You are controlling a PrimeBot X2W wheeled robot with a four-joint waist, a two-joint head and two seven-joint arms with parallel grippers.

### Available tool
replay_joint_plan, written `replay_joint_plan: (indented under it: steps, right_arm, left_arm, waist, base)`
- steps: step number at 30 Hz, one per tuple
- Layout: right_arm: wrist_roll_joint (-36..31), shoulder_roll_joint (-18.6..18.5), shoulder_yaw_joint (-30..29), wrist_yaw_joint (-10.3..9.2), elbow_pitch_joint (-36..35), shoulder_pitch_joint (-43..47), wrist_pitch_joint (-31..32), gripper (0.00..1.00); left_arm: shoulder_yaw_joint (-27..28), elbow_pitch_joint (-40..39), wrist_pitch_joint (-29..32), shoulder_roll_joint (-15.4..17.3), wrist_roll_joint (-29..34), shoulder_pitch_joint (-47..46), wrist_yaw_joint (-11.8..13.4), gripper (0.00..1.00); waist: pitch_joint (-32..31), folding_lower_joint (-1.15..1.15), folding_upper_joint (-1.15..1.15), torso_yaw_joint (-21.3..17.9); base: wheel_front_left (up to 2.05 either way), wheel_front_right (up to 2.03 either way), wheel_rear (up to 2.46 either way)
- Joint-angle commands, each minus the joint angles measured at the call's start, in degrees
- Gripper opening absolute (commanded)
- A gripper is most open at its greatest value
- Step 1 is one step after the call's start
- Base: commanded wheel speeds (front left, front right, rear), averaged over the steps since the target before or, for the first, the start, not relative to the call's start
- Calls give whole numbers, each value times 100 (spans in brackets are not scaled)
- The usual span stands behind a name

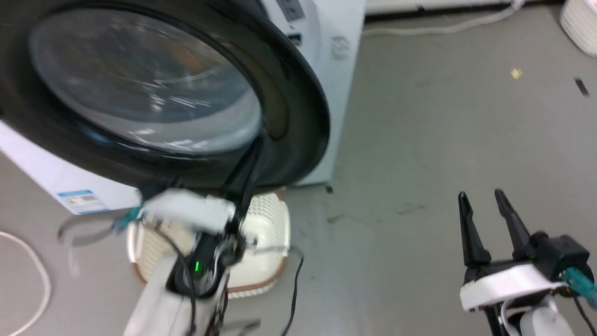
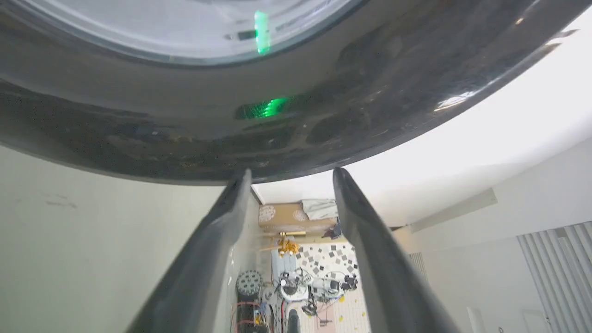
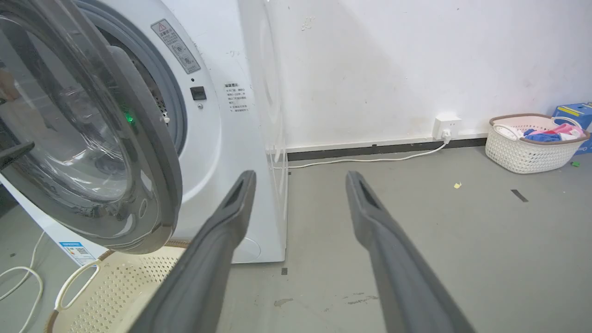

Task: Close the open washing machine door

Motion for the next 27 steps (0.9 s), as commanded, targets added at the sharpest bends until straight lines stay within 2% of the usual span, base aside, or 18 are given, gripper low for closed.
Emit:
replay_joint_plan:
  steps: [1,3,6,9,10,12,13,14,17,18,19,21,22,23,24,25,27]
  right_arm:
    - [-28,2,24,5,-42,153,-26,100]
    - [-41,2,49,5,-68,240,-26,100]
    - [-42,2,74,5,-85,355,-26,100]
    - [-49,2,90,5,-124,462,-26,100]
    - [-55,2,95,5,-143,492,-26,100]
    - [-70,2,90,5,-185,548,-26,100]
    - [-70,2,90,5,-185,548,-26,100]
    - [-93,2,102,5,-211,590,-26,100]
    - [-129,2,134,5,-215,638,-26,100]
    - [-129,2,134,5,-215,638,-26,100]
    - [-143,2,138,5,-216,670,-26,100]
    - [-147,2,144,5,-215,689,-26,100]
    - [-172,2,192,5,-203,727,-26,100]
    - [-172,2,192,5,-203,727,-26,100]
    - [-199,2,273,5,-172,750,-26,100]
    - [-199,2,273,5,-172,750,-26,100]
    - [-193,2,352,5,-136,777,-26,100]
  left_arm:
    - [27,-227,-249,113,244,364,-27,100]
    - [-118,-559,-584,328,729,741,-27,100]
    - [-547,-898,-1413,806,1659,1238,-27,100]
    - [-896,-869,-2068,1295,2626,1540,-27,100]
    - [-903,-806,-2122,1423,3019,1588,-27,100]
    - [-535,-817,-2139,1504,4088,1647,-27,100]
    - [-535,-817,-2139,1504,4088,1647,-27,100]
    - [-83,-925,-2142,1364,5225,1809,-27,100]
    - [540,-1190,-2143,926,6333,2138,-27,100]
    - [540,-1190,-2143,926,6333,2138,-27,100]
    - [723,-1297,-2144,777,6992,2327,-27,100]
    - [808,-1320,-2144,678,7217,2407,-27,100]
    - [1005,-1373,-2144,468,7486,2525,-27,100]
    - [1005,-1373,-2144,468,7486,2525,-27,100]
    - [1050,-1417,-2144,423,7876,2628,-27,100]
    - [1050,-1417,-2144,423,7876,2628,-27,100]
    - [1092,-1444,-2144,340,8355,2775,-13,100]
  waist:
    - [-352,0,-1,330]
    - [-497,0,-1,493]
    - [-700,0,-1,743]
    - [-850,0,-1,990]
    - [-883,0,-1,1066]
    - [-933,0,-1,1229]
    - [-933,0,-1,1229]
    - [-971,0,-1,1358]
    - [-1021,0,-1,1494]
    - [-1021,0,-1,1494]
    - [-1045,0,-1,1575]
    - [-1055,0,-1,1617]
    - [-1073,0,-1,1680]
    - [-1073,0,-1,1680]
    - [-1087,0,-1,1719]
    - [-1087,0,-1,1719]
    - [-1107,0,-1,1761]
  base:
    - [0,0,0]
    - [0,0,0]
    - [0,0,0]
    - [0,0,0]
    - [0,0,0]
    - [0,0,0]
    - [0,0,0]
    - [0,0,0]
    - [0,0,0]
    - [0,0,0]
    - [0,0,0]
    - [0,0,0]
    - [0,0,0]
    - [0,0,0]
    - [0,0,0]
    - [0,0,0]
    - [0,0,0]
